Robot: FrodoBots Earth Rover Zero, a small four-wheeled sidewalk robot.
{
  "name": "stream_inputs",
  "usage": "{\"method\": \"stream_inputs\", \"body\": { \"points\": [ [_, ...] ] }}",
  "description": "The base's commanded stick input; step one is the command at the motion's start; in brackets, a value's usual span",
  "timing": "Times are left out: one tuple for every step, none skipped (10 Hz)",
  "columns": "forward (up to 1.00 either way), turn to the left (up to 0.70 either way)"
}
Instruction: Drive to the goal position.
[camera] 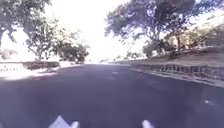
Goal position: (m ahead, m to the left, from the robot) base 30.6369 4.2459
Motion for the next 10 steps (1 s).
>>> {"method": "stream_inputs", "body": {
  "points": [
    [0.70, -0.16],
    [0.70, -0.29],
    [0.70, -0.35],
    [0.70, -0.35],
    [0.70, -0.35],
    [0.70, -0.35],
    [0.70, -0.35],
    [0.70, -0.35],
    [0.70, -0.35],
    [0.70, -0.35]
  ]
}}
